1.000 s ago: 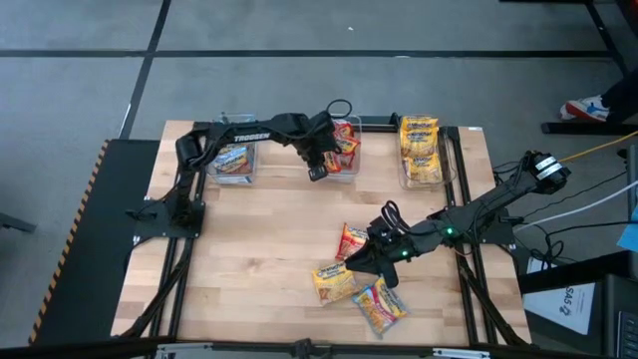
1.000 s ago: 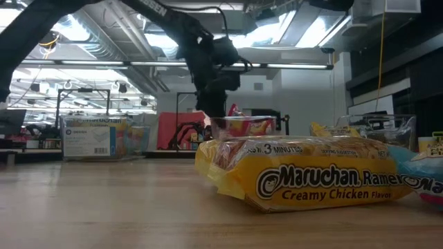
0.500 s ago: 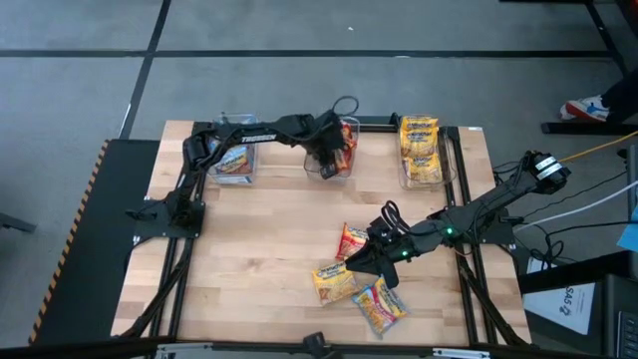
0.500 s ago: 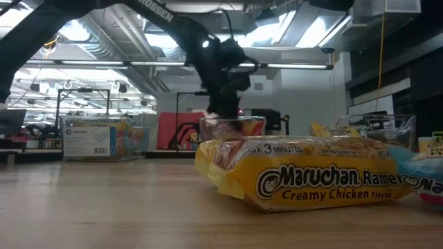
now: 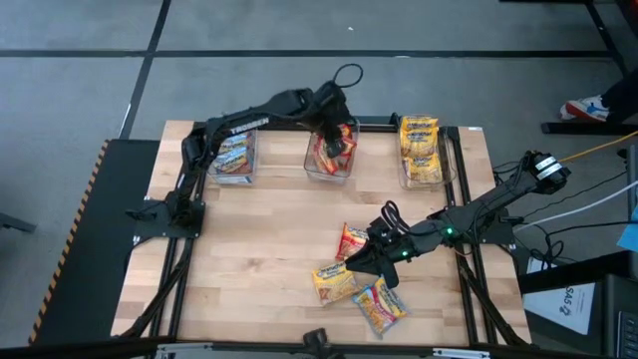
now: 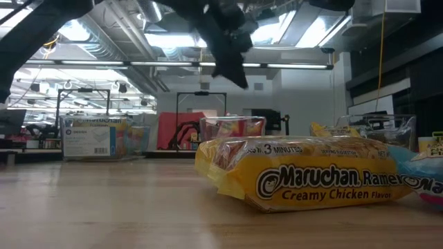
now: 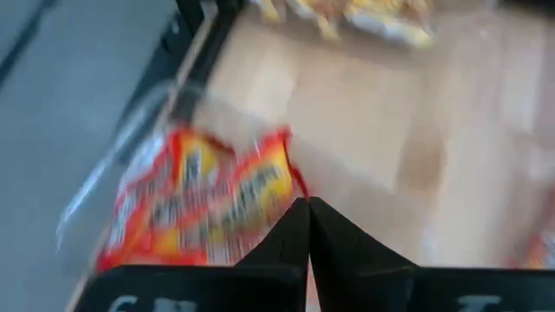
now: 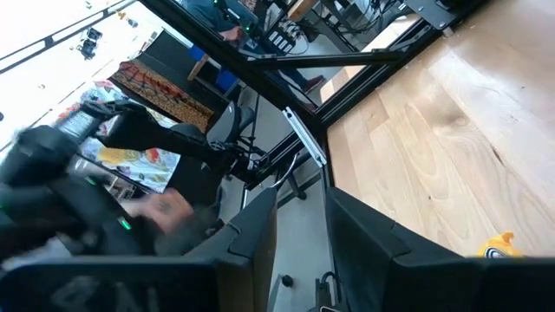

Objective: Sort Maruchan noodles
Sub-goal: Put the red noodle pack in the middle transparent basket

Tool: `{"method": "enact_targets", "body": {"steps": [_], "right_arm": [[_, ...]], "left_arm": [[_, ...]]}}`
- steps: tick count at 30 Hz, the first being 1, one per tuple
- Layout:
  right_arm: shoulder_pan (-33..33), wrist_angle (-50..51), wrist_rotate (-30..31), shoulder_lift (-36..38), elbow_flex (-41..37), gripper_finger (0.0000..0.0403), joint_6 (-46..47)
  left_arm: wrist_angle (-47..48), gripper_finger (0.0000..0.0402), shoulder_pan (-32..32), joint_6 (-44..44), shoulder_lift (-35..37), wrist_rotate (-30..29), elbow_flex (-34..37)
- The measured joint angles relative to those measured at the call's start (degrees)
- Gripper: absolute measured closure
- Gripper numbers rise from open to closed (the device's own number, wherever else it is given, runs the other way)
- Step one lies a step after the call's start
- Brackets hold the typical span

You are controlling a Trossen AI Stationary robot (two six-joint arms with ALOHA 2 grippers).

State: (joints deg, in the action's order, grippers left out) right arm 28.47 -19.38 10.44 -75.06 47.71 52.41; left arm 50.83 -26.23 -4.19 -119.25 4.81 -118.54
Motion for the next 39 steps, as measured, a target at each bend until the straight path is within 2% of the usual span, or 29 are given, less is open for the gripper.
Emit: {"method": "enact_targets", "body": {"steps": [5, 7, 9, 11, 13, 17, 22, 27, 31, 34, 37, 39], "right_arm": [[0.00, 0.85, -3.19, 0.01, 0.00, 0.0295, 0.02], [0.00, 2.07, -4.58, 0.00, 0.00, 0.0295, -0.10], [0.02, 3.83, -5.00, -0.01, 0.02, 0.0295, -0.12], [0.02, 5.94, -4.05, -0.01, 0.02, 0.0295, -0.07], [0.02, 9.58, 0.00, -0.01, 0.04, 0.0295, 0.23], [-1.94, 13.65, 8.65, -0.01, 0.04, 0.0295, 1.85], [-11.42, 14.98, 8.74, -0.13, 0.01, 0.0295, -1.96], [-22.12, 16.39, 12.96, -0.27, 0.02, 0.0295, -5.19], [-28.54, 19.39, 11.44, -0.27, 1.26, 0.0298, -7.66], [-31.79, 30.62, 11.06, -1.10, 7.03, 0.0317, -9.40], [-34.45, 41.82, 10.59, -4.02, 14.94, 0.0342, -12.71], [-36.14, 46.22, 8.06, -7.03, 20.64, 0.0351, -15.21]], "left_arm": [[33.01, 0.0401, 0.65, 2.42, 0.17, 2.23, -12.80], [40.60, 0.0401, 2.10, 4.31, 0.22, 3.46, -14.93], [38.42, 0.0401, 4.12, 6.74, 1.89, 5.92, -13.76], [39.67, 0.0401, 5.92, 7.43, 4.23, 10.77, -13.62], [38.97, 0.0401, 8.10, 7.31, 6.63, 13.04, -13.90], [39.12, 0.0401, 13.67, 9.86, 10.43, 12.76, -12.96], [39.00, 0.0401, 22.23, 13.53, 17.62, 10.58, -10.17], [39.03, 0.0401, 34.10, 15.55, 26.16, 3.92, 0.44], [37.02, 0.0401, 42.93, 24.80, 34.06, -7.92, 11.36], [30.56, 0.0401, 46.81, 31.93, 39.21, -16.06, 19.58], [22.53, 0.0401, 48.54, 35.42, 44.25, -20.41, 27.37], [17.32, 0.0401, 48.67, 36.23, 46.56, -24.83, 32.61]]}}
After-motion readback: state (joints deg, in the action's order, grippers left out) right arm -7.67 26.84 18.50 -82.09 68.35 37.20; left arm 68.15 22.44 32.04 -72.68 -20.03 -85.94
